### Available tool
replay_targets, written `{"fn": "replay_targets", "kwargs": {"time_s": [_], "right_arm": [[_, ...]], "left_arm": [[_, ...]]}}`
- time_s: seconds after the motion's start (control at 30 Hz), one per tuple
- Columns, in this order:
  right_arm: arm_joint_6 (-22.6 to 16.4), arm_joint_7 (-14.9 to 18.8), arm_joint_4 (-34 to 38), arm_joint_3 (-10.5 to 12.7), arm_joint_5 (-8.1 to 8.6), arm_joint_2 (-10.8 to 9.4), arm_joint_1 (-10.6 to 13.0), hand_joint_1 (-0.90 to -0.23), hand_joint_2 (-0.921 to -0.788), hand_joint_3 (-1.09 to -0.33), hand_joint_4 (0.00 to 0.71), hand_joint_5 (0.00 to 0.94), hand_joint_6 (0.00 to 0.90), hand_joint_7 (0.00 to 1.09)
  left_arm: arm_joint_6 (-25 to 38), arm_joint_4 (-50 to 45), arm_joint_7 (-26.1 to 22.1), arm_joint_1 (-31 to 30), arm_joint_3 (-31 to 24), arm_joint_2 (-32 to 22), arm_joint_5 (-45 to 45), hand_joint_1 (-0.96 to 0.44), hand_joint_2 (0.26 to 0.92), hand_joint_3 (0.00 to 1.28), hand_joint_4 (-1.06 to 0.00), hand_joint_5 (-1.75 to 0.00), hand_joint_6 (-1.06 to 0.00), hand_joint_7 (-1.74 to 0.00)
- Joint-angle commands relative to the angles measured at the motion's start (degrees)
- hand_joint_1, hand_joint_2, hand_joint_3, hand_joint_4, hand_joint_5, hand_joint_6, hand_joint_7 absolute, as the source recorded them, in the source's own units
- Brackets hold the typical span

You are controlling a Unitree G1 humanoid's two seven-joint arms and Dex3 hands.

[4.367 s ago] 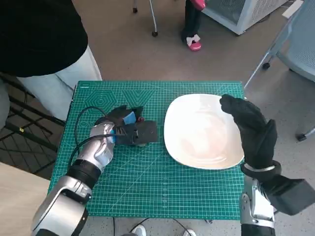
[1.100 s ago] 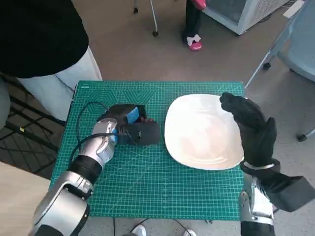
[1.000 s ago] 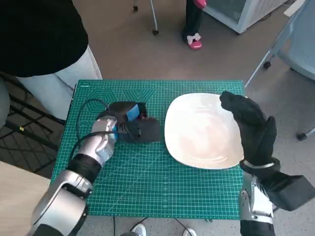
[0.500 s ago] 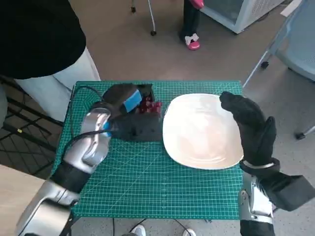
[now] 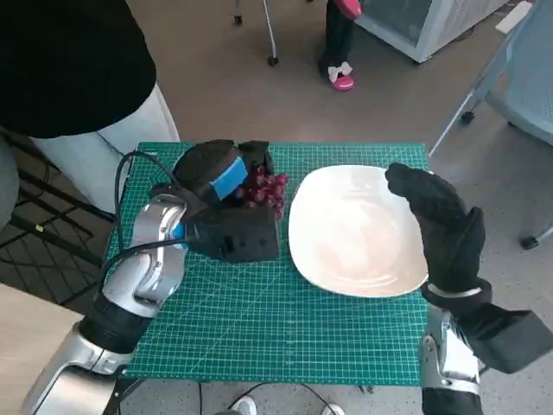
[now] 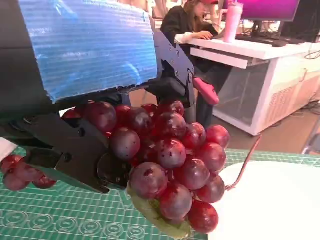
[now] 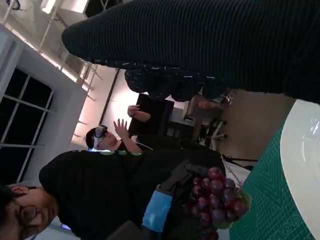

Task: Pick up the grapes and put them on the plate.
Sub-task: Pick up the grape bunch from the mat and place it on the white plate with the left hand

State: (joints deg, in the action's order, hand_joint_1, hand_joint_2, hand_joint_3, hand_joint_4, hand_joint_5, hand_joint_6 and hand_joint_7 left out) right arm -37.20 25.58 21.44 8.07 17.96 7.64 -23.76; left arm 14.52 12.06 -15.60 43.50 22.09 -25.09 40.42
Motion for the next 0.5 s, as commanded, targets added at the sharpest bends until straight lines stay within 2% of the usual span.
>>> {"fn": "replay_targets", "kwargs": {"time_s": [0.03, 0.2, 0.37, 0.5], "right_arm": [[0.1, 0.5, 0.8, 0.2, 0.27, 0.0, 0.5, -0.629, -0.921, -0.856, 0.402, 0.002, 0.005, 0.44], [0.1, 0.5, 0.6, 0.4, 0.32, 0.0, 0.8, -0.628, -0.921, -0.857, 0.402, 0.001, 0.004, 0.44], [-0.1, 0.8, 0.4, 0.7, 0.65, 0.1, 1.3, -0.629, -0.921, -0.856, 0.402, 0.001, 0.005, 0.44], [-0.1, 1.1, 0.3, 0.9, 0.90, 0.2, 1.5, -0.635, -0.921, -0.853, 0.403, 0.002, 0.006, 0.43]], "left_arm": [[-0.4, -2.2, -1.4, 1.1, -0.3, -0.1, 0.4, 0.00, 0.921, 0.10, -0.64, -1.33, -0.62, -1.04], [-0.5, -3.2, -3.2, 3.2, 0.2, 1.5, 0.2, 0.01, 0.921, 0.10, -0.60, -1.42, -0.68, -0.94], [-1.3, -3.2, -4.5, 6.2, 1.6, 3.8, 0.6, 0.00, 0.921, 0.12, -0.59, -1.32, -0.62, -1.12], [-1.8, -2.7, -4.7, 7.4, 2.2, 4.7, 0.8, 0.01, 0.920, 0.12, -0.60, -1.38, -0.63, -1.03]]}}
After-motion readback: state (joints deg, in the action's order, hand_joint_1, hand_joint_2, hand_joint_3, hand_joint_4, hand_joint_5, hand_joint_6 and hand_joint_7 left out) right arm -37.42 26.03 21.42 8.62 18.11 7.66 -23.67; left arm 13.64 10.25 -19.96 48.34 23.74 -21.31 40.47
